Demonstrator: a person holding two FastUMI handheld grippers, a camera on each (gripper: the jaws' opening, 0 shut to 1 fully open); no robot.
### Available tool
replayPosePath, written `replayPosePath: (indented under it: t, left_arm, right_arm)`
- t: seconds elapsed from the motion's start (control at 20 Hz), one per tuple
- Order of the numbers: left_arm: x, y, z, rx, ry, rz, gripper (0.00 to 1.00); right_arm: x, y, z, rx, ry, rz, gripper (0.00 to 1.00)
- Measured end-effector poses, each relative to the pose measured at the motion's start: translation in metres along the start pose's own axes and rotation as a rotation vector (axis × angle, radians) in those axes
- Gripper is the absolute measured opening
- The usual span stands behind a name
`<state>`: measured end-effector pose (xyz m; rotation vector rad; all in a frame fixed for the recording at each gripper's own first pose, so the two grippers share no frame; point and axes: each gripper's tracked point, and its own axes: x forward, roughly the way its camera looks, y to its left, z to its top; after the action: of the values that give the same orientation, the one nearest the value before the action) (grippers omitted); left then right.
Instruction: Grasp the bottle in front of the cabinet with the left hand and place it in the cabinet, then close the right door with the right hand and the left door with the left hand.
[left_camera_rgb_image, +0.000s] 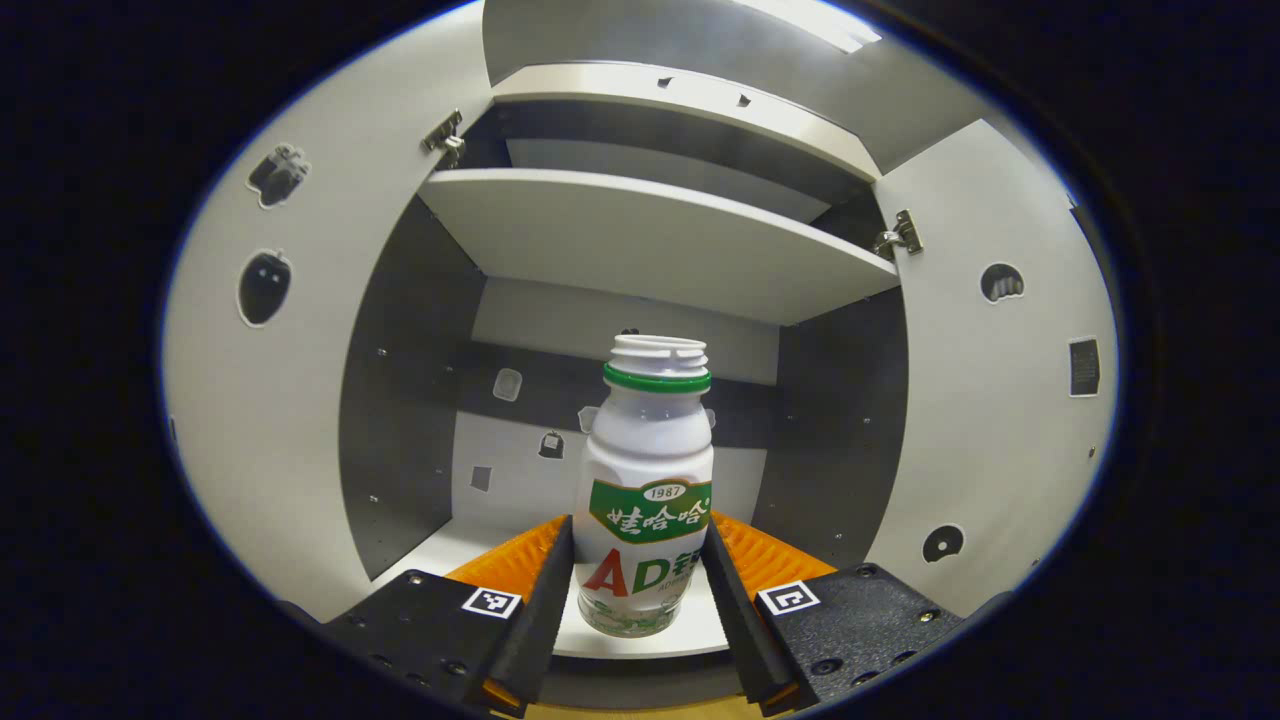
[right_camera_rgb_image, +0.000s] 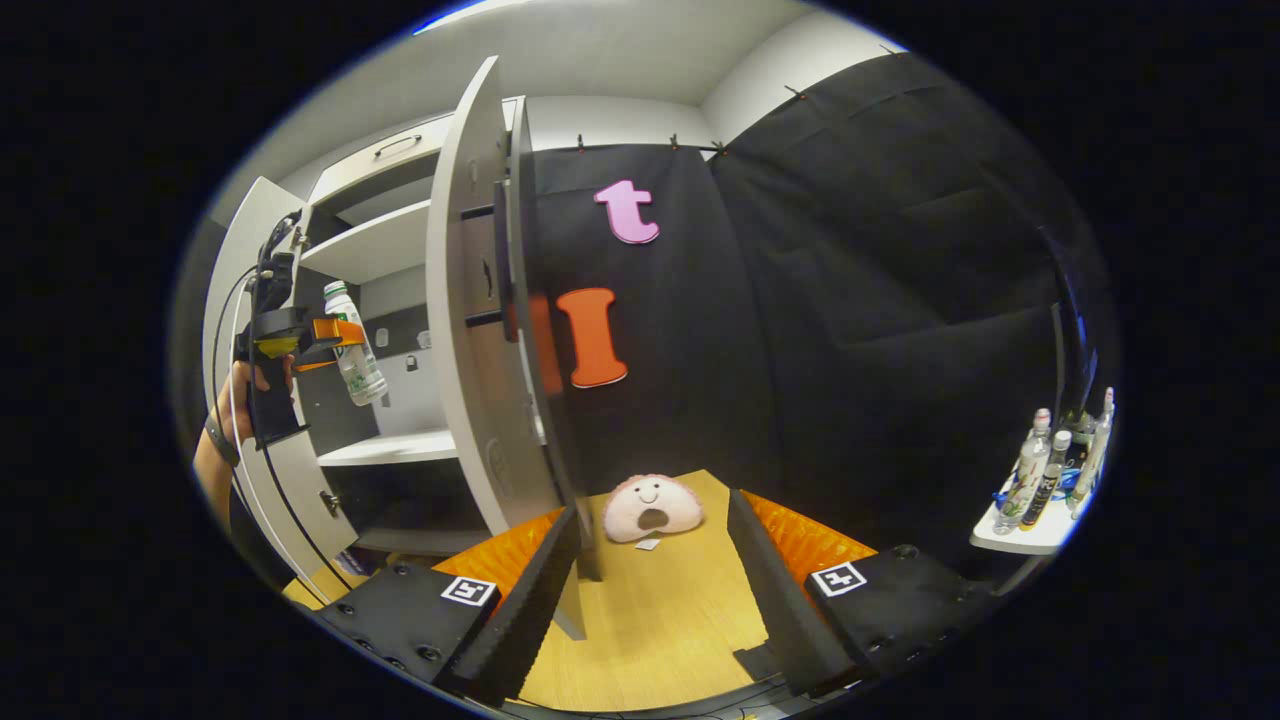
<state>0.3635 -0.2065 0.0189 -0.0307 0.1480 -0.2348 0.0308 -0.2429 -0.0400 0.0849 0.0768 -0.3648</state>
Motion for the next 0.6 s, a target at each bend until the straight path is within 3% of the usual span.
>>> replayPosePath:
  t: [0.2, 0.3, 0.6]
  left_arm:
    - [0.057, -0.002, -0.034, 0.097, 0.091, 0.005, 0.72]
    - [0.072, -0.012, -0.056, 0.087, 0.138, -0.015, 0.72]
    - [0.099, -0.015, -0.107, 0.048, 0.253, -0.026, 0.74]
  right_arm:
    - [-0.021, -0.036, 0.005, 0.018, -0.021, -0.172, 0.98]
    - [-0.027, -0.048, 0.010, 0.025, -0.048, -0.247, 0.98]
    - [-0.039, -0.055, 0.010, 0.021, -0.060, -0.338, 0.98]
